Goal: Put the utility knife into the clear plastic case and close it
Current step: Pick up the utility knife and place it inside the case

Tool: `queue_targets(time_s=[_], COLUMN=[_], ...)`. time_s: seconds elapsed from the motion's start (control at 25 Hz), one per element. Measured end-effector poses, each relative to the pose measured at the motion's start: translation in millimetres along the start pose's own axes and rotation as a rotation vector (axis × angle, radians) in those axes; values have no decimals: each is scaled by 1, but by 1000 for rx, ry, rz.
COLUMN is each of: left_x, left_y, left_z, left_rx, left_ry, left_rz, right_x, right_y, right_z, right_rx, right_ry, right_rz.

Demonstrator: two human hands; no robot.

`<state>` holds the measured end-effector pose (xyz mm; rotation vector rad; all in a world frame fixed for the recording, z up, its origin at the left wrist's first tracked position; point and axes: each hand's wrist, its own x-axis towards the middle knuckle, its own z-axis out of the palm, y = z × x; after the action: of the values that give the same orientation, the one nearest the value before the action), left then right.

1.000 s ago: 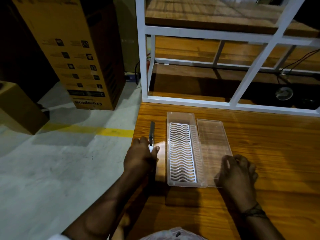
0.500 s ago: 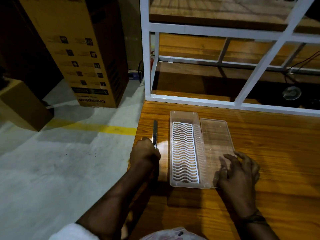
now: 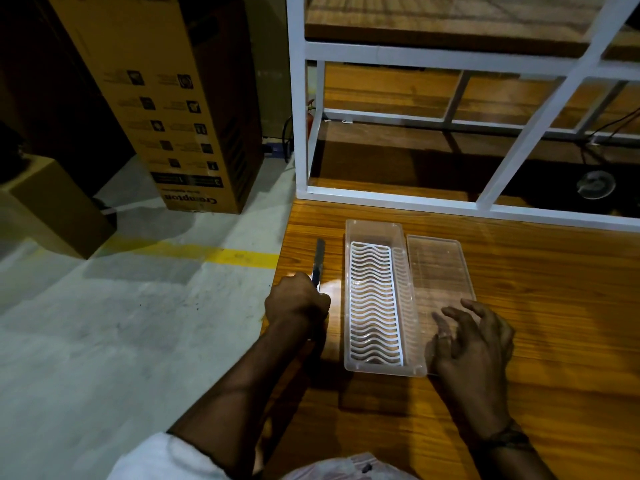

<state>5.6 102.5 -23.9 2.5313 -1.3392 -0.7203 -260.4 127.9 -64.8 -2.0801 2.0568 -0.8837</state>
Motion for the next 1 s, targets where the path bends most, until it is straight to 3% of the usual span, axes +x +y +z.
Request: queue_targets(time_s=[0.44, 0.64, 0.84, 1.0], left_x=[-8, -9, 4, 11], left_y=[0, 1, -13, -25], left_z=[10, 7, 9, 8], left_rx=[102, 112, -98, -469], left_ry=[207, 215, 161, 113], left_rz=[167, 152, 101, 36], right_x=[-5, -3, -2, 2], right_y=[1, -2, -5, -12], right_z=[-4, -3, -3, -8], right_rx=[52, 68, 89, 168], right_ry=[-12, -29, -15, 0], right_rz=[28, 29, 17, 48])
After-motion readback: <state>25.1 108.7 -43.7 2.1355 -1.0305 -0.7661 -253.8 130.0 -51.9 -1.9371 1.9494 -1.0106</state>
